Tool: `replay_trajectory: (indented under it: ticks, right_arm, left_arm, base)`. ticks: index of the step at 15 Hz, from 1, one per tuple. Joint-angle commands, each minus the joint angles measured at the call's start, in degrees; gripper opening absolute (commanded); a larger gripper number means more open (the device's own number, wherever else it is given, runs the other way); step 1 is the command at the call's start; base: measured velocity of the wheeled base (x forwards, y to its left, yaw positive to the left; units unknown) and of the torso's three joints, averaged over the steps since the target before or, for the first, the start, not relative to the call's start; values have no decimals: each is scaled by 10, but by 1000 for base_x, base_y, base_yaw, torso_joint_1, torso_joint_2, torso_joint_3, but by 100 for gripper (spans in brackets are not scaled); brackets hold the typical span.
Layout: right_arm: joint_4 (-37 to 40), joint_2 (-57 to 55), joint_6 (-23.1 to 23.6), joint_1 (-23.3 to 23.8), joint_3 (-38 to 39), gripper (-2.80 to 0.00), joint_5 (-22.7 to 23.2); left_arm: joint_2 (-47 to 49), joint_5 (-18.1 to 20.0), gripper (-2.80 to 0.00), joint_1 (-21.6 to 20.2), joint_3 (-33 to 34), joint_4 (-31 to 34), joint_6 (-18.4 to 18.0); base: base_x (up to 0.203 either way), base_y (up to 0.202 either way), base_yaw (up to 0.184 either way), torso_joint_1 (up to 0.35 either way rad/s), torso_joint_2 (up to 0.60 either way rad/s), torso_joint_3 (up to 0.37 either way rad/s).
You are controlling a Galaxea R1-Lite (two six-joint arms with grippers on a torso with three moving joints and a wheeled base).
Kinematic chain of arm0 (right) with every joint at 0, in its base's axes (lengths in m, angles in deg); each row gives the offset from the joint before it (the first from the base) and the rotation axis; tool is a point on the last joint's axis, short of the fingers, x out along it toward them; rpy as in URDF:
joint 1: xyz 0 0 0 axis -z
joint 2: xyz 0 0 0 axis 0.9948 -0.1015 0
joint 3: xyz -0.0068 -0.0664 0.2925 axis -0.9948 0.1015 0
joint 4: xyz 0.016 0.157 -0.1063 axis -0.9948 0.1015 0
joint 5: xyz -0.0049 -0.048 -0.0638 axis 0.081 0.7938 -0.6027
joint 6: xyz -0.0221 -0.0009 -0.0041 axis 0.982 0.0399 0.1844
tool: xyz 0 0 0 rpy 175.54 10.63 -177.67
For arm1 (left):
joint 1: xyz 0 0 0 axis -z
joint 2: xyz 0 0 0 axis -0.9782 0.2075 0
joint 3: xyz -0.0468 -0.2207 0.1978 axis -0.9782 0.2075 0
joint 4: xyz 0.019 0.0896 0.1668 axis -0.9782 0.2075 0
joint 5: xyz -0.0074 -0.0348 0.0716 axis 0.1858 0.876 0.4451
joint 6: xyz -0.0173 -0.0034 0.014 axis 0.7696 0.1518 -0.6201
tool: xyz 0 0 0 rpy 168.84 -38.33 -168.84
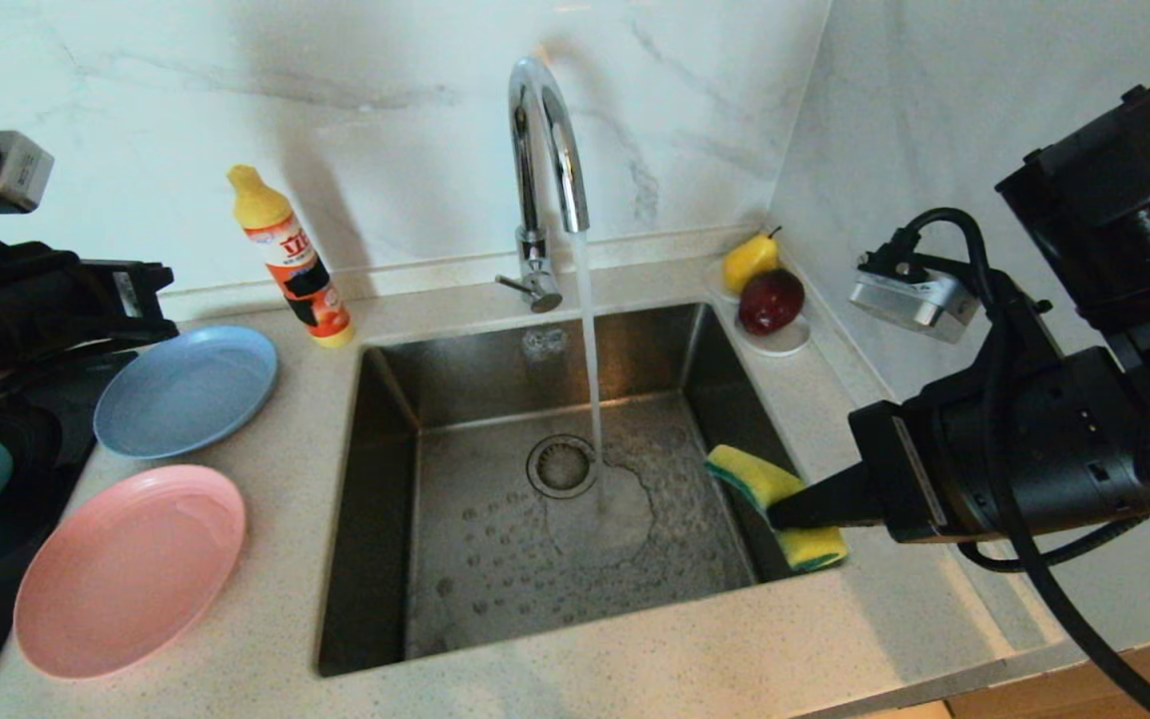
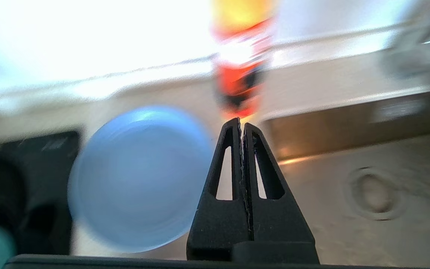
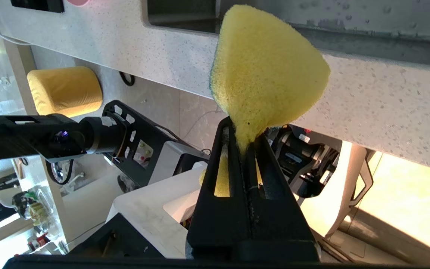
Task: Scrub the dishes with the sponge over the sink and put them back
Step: Put down the sponge
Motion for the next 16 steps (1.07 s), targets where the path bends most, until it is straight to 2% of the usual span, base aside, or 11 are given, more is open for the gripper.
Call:
replay_trajectory:
  ticks: [1, 4, 7, 11, 14, 15, 16]
  right_arm:
    - [3, 6, -2, 2, 1, -280, -2]
    - [5, 16, -1, 7, 4, -280, -1]
    - [5, 23, -3, 5, 11, -280, -1]
    - [4, 27, -2, 4, 12, -280, -2]
    - [4, 27, -2, 5, 14, -280, -2]
    - [4, 27, -1, 6, 14, -280, -2]
    - [5, 29, -1, 6, 15, -280, -2]
  left_arm:
    - [-99, -8, -280, 49, 23, 4, -3]
    - [-270, -10, -280, 70, 83, 40, -5]
    - [-454, -9, -280, 77, 156, 120, -7]
    - [-698, 30, -280, 80, 255, 268, -8]
    - [-840, 46, -280, 81, 349, 376, -18]
    - [-863, 29, -280, 81, 395, 391, -25]
    - [-867, -12, -280, 81, 435, 391, -29]
  base:
    - [0, 0, 0, 0, 0, 0]
    - [0, 0, 0, 0, 0, 0]
    - [0, 0, 0, 0, 0, 0]
    - [0, 0, 0, 0, 0, 0]
    - [0, 0, 0, 0, 0, 0]
    - [0, 0, 0, 0, 0, 0]
    - [0, 0, 0, 0, 0, 0]
